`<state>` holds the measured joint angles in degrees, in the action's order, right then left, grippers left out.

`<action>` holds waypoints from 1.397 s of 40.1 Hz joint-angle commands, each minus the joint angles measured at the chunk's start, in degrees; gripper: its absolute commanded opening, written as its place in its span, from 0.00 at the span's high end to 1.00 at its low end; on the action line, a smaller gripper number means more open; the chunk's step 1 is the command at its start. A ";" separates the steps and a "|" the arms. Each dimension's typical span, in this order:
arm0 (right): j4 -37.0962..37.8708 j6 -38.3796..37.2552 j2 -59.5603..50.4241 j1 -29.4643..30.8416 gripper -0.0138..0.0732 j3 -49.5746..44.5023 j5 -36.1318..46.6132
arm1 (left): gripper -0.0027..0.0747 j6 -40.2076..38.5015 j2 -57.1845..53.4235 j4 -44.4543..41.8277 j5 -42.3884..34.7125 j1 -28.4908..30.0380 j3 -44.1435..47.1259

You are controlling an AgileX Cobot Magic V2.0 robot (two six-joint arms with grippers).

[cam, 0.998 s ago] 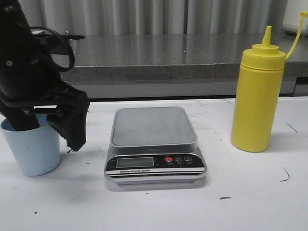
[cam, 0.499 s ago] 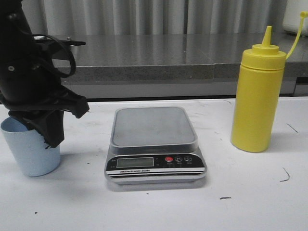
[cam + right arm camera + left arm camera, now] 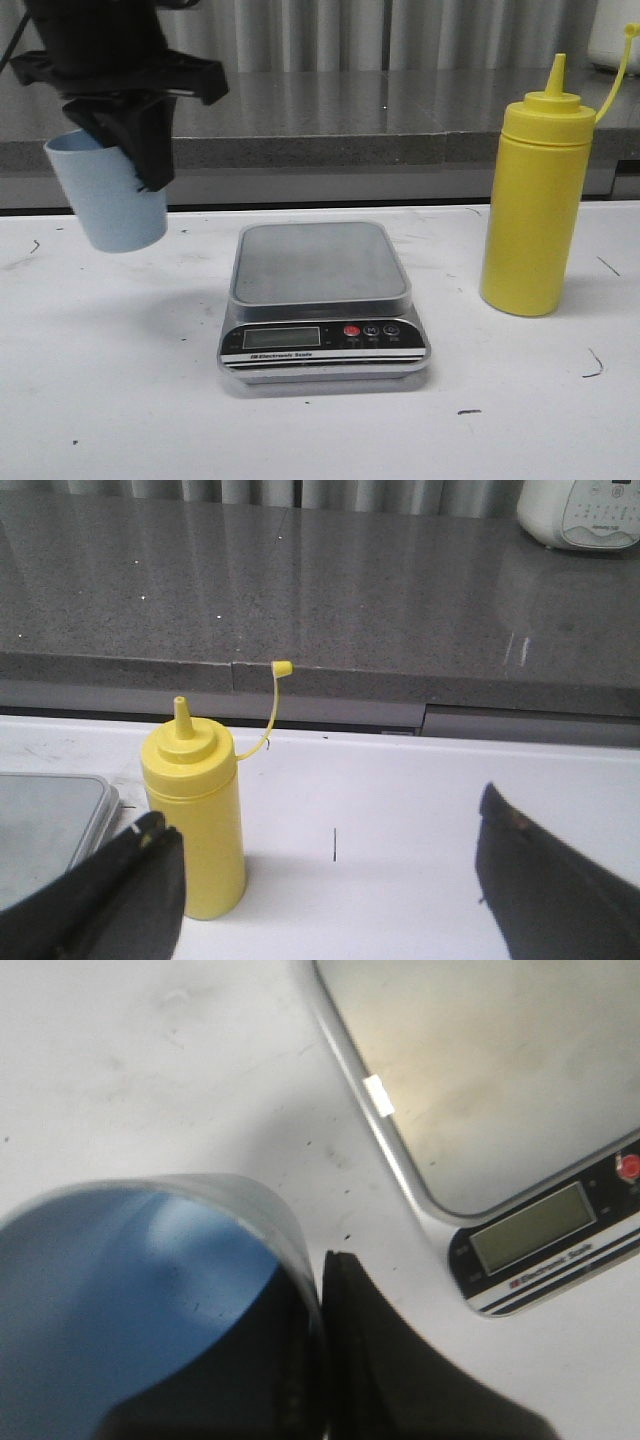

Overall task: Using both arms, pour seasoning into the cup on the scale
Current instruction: 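Lift the blue cup with the left gripper and carry it over the scale, then set the cup on the scale, open the left gripper and withdraw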

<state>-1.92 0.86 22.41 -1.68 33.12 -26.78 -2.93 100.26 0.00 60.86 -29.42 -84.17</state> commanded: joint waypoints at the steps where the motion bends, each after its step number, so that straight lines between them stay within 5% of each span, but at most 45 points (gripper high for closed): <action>1: -0.21 0.06 0.81 0.29 0.14 1.89 4.06 | 0.99 0.39 0.31 0.00 2.02 -2.39 -7.44; 20: -0.21 0.06 0.81 0.29 0.14 1.89 4.06 | 0.99 0.62 16.99 0.00 5.77 -11.58 -28.90; 32: -0.21 0.06 0.81 0.23 0.14 1.89 4.07 | 0.98 0.91 19.31 0.00 6.79 -11.61 -30.92; 38: -0.21 0.06 0.81 0.23 0.14 1.89 4.07 | 0.78 0.91 19.31 0.62 6.79 -11.61 -30.92; 47: -0.21 0.06 0.81 0.23 0.14 1.89 4.07 | 0.30 0.91 19.31 0.63 11.67 -11.61 -34.19; 51: -0.21 0.06 0.81 0.23 0.14 1.89 4.07 | 0.30 0.91 18.63 0.63 11.68 -11.61 -36.47; 56: -0.21 0.06 0.81 0.23 0.14 1.89 4.07 | 0.43 0.91 16.56 0.63 11.68 -11.61 -37.09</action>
<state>-1.92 0.86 22.41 -1.68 33.12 -26.91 -2.15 122.39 0.00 70.87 -40.71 -119.08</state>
